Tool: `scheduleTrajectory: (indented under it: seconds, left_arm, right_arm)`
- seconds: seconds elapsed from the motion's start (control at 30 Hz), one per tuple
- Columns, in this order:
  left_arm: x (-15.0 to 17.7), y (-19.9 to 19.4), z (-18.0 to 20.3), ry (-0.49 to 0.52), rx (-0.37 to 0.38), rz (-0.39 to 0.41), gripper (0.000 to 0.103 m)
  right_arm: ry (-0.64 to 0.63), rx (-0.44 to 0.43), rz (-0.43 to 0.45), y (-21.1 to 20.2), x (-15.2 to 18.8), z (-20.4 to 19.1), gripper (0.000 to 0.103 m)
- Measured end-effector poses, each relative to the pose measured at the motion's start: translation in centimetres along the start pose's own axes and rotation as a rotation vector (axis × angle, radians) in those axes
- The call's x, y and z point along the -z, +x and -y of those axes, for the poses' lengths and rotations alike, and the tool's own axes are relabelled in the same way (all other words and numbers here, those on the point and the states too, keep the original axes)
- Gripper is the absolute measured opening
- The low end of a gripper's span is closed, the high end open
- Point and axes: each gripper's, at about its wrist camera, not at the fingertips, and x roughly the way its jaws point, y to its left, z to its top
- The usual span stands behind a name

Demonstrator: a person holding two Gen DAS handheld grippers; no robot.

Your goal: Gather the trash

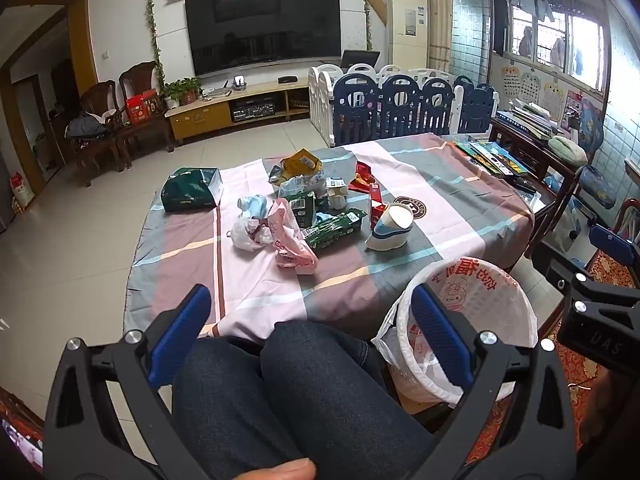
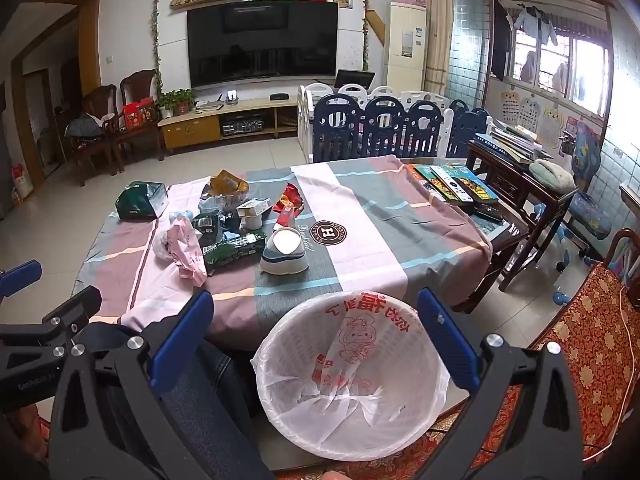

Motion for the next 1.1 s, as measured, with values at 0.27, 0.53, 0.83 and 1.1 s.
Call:
scheduleTrajectory:
  seconds: [0.27,0.53,0.83,1.1]
  left_arm:
    - [0.0,-0.02,0.03,-0.002,0.001,-0.002,0.1]
    - [0.22,-0.27,0.88,0.0,0.007,-0.006,0.1]
    - [0.08,-0.12,0.41,-0.003,0.008,-0.006,0.1]
    - [0.28,0.13,0.4,-0.004,0.009,-0.009,0.1]
  right_arm:
    - [-0.001,0.001,-0.001,0.14,0.03,-0.09,0.1]
    - [-0.004,-0.004,-0.004,0.46,0.24,-0.44,0.1]
    - [-0.005,-0.012,-0.008,0.58,0.36,-0.46,0.1]
    - [-0.007,-0.011,-0.006,0.6,0.3,-0.45,0.1]
